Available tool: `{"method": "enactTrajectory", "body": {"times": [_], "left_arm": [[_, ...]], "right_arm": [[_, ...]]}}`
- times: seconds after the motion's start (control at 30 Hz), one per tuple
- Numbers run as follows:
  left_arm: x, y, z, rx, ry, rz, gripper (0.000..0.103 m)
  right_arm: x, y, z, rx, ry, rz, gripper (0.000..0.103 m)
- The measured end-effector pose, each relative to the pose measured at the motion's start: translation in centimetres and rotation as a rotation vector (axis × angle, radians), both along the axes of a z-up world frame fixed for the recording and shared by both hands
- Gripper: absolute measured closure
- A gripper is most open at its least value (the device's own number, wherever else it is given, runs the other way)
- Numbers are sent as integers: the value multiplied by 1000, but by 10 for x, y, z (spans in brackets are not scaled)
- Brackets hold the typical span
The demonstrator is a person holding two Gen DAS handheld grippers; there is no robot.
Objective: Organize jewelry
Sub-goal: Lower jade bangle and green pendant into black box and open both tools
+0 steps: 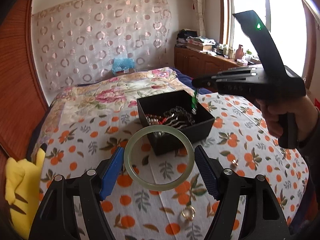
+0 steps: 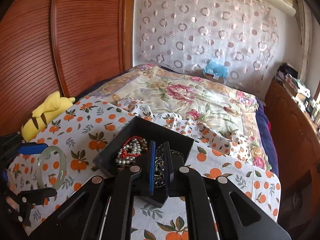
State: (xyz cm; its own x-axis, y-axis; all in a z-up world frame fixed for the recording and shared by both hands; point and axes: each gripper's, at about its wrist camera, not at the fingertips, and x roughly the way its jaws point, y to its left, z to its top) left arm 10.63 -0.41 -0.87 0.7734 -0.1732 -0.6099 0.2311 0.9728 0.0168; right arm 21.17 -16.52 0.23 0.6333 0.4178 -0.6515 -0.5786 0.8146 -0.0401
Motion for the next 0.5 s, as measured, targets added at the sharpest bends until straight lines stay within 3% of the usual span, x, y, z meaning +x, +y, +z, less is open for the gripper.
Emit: {"method": "enactTrajectory", "body": {"times": [0.5], "left_arm": [[57,-18,-6,53,33,14,34]], "right_arm": [[-3,-28,-29,9,39,-21,87]]}}
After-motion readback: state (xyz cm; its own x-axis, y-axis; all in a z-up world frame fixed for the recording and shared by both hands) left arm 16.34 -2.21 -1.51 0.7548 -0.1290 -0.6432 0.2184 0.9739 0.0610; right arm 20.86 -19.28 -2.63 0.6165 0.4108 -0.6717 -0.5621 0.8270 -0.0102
